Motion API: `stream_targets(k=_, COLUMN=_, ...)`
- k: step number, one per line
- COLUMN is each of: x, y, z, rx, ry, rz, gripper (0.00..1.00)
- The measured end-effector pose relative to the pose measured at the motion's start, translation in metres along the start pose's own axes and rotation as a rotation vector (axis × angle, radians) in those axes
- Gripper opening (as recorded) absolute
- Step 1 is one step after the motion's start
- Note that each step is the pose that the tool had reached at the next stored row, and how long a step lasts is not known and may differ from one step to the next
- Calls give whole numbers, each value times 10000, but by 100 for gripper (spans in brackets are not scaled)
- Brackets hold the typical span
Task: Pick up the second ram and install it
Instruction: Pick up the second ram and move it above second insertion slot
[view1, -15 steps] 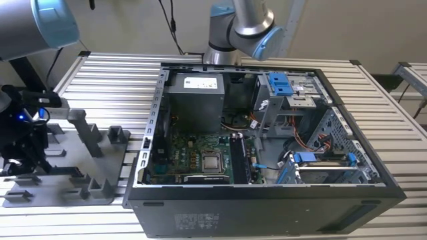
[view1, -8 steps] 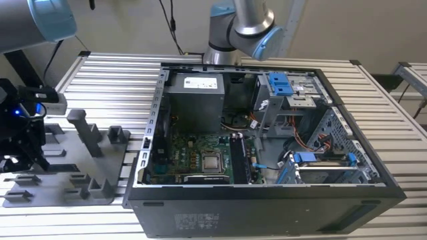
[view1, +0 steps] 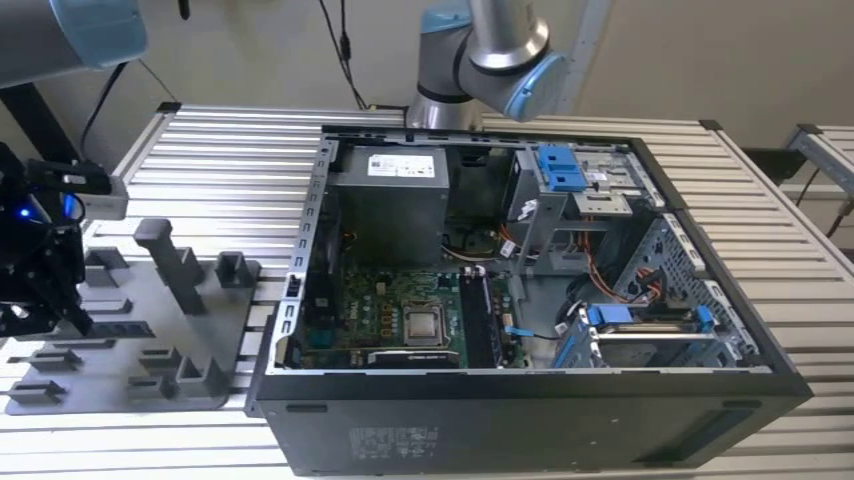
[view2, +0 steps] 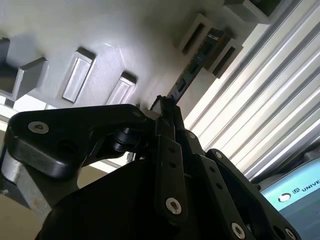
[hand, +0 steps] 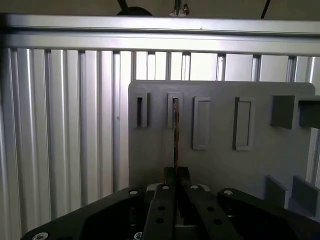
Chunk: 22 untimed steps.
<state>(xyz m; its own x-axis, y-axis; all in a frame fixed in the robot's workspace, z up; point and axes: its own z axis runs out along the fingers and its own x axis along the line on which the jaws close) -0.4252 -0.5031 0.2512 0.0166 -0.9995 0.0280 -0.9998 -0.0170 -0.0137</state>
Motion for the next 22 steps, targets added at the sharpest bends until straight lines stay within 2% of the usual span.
stream_targets(k=22, x=10, y=-5, z=-358, rx=-1, ry=0, rz=1, gripper=14)
